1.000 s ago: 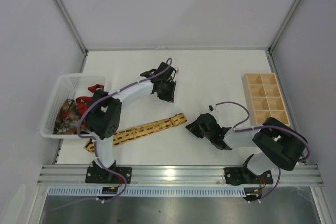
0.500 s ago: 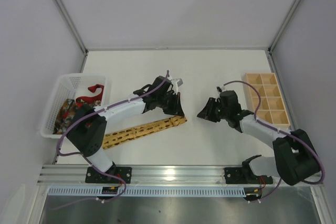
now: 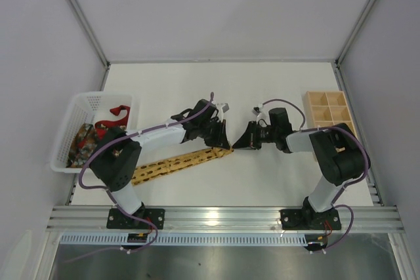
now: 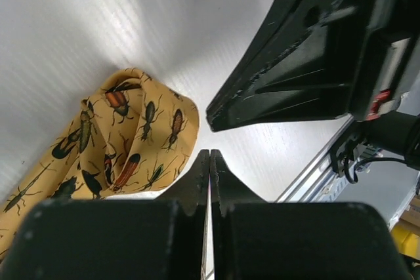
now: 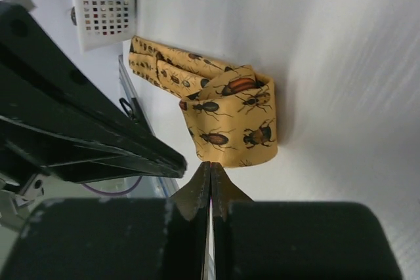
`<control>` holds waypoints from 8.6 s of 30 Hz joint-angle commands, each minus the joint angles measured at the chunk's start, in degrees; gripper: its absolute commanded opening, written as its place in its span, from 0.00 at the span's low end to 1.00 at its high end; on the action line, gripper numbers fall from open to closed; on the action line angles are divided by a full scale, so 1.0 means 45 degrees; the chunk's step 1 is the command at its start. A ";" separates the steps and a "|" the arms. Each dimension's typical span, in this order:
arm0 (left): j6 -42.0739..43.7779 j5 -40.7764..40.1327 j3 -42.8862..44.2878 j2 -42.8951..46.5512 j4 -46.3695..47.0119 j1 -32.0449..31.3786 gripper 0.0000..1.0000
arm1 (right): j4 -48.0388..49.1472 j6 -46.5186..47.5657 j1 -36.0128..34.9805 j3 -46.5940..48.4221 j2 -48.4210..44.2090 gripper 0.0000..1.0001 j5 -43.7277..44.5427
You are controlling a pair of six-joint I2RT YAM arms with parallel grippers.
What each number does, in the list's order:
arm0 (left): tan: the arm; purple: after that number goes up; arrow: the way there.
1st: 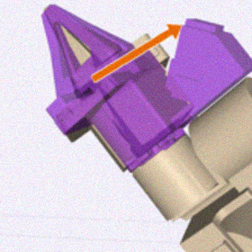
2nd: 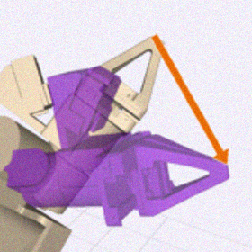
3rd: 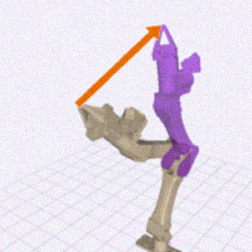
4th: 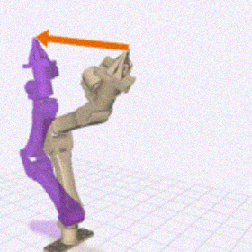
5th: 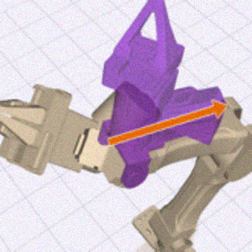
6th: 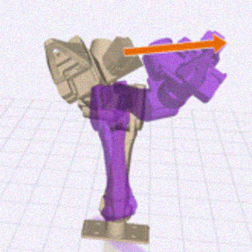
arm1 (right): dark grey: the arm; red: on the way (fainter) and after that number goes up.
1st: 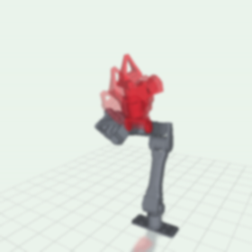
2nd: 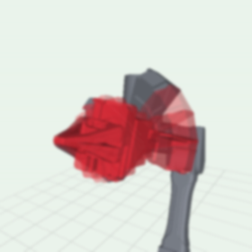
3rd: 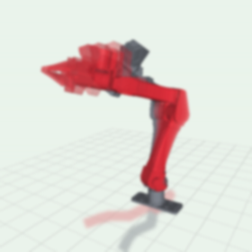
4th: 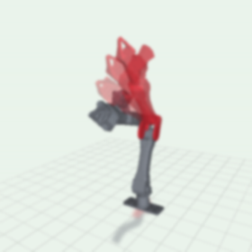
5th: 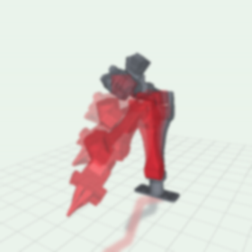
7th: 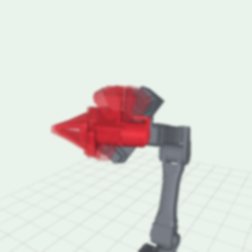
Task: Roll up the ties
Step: Roll the tie
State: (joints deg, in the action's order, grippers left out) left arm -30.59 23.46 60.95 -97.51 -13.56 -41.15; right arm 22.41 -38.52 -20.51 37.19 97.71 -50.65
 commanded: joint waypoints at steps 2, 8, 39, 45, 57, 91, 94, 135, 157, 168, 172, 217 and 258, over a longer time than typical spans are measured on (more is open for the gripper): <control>0.0058 -0.0253 -0.0185 0.0088 0.0300 -0.0036 0.00 | 0.1737 -0.0502 0.0047 0.0466 0.0278 0.00 -0.0950; 0.0059 -0.0565 -0.0653 0.0088 0.0455 0.0236 0.01 | 0.2519 -0.1029 -0.0129 0.0778 0.1059 0.00 -0.1166; 0.0821 -0.1698 -0.1923 -0.1532 0.0923 0.1526 0.00 | 0.0314 0.0513 -0.1027 0.1930 0.4556 0.00 0.1549; 0.0821 -0.1523 -0.2235 -0.1845 0.1275 0.1643 0.00 | -0.1851 0.2013 -0.0813 0.3003 0.2605 0.27 0.1412; 0.0587 -0.1055 -0.3465 -0.2236 0.2778 0.1936 0.00 | -0.6134 0.5141 0.0301 0.4216 0.2133 0.64 0.0262; 0.0645 0.0254 -0.5634 -0.2101 0.4909 0.3284 0.01 | -0.3472 0.3365 -0.1008 0.4216 0.4112 0.17 0.0180; 0.0645 0.0411 -0.5362 -0.1905 0.4501 0.3051 0.00 | -0.5734 0.3852 -0.1028 0.4196 0.3114 0.01 0.1137; -0.0371 -0.0409 -0.1199 -0.2687 0.2233 -0.0329 0.00 | -1.3087 0.4107 -0.1170 0.4570 -0.1690 0.00 0.7918; 0.0195 -0.1249 0.0789 -0.1472 0.0866 -0.0116 0.05 | -1.1758 0.4518 0.0535 0.3532 -0.1265 0.00 0.5339; -0.0291 -0.1288 0.0052 -0.3233 0.1880 0.0198 0.01 | -1.2598 0.4791 0.0515 0.4450 -0.0913 0.00 0.6177; -0.0565 -0.1308 -0.1315 -0.2767 0.2505 0.0179 0.00 | -1.2890 0.4966 0.0418 0.5016 -0.0620 0.00 0.6451; -0.1562 0.0000 0.1241 -0.3408 0.3209 -0.1345 0.01 | -1.4220 0.5183 -0.1378 0.5915 -0.1186 0.00 0.6981; -0.1017 -0.4743 -0.2079 0.1377 0.0944 -0.0799 0.11 | -1.1855 0.2858 -0.3234 0.5719 0.1880 0.00 0.8306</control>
State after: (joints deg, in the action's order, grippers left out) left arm -37.30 6.50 51.05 -94.54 -6.85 -45.98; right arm -27.83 -28.36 -34.37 62.94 102.56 -22.39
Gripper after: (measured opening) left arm 0.109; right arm 0.067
